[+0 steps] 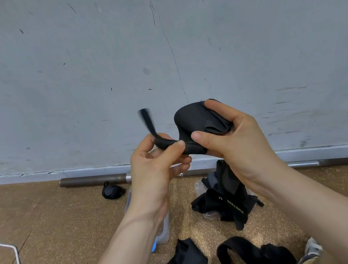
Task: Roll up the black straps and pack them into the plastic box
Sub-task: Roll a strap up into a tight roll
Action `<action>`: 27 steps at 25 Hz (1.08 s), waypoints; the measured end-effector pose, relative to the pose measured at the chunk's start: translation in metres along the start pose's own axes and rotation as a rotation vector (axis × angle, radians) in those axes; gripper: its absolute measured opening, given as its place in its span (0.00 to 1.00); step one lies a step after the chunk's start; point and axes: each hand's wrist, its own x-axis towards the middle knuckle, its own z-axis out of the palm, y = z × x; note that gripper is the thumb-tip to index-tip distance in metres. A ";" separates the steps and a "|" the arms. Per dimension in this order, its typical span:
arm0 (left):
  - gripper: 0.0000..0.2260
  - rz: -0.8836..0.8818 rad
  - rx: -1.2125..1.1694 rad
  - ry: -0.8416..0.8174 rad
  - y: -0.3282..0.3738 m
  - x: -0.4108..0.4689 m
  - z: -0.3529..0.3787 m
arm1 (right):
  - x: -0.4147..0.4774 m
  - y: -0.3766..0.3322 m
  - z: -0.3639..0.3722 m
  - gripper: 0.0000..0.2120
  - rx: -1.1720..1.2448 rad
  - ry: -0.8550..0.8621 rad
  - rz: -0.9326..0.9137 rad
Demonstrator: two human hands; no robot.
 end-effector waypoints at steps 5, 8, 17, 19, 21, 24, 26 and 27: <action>0.10 -0.064 -0.081 -0.097 -0.002 0.002 0.001 | -0.001 0.000 -0.002 0.37 0.004 -0.011 0.041; 0.13 -0.157 -0.256 -0.270 0.000 0.003 -0.007 | 0.000 -0.009 -0.005 0.33 0.244 -0.038 0.165; 0.13 -0.074 -0.264 -0.321 -0.002 0.008 -0.012 | -0.007 -0.012 -0.003 0.32 0.458 -0.121 0.316; 0.10 -0.059 -0.220 -0.316 -0.003 0.007 -0.010 | -0.006 -0.009 -0.004 0.30 0.464 -0.127 0.342; 0.06 -0.038 -0.145 -0.326 -0.003 0.005 -0.008 | -0.004 -0.007 -0.005 0.30 0.422 -0.105 0.313; 0.08 -0.028 -0.087 -0.277 -0.002 0.004 -0.006 | -0.004 -0.008 -0.003 0.32 0.316 -0.053 0.198; 0.08 -0.045 -0.095 -0.204 0.000 0.004 -0.004 | -0.005 -0.006 -0.002 0.33 0.253 -0.033 0.146; 0.07 -0.052 -0.100 -0.178 0.000 0.003 -0.002 | -0.005 -0.006 -0.002 0.33 0.220 -0.023 0.127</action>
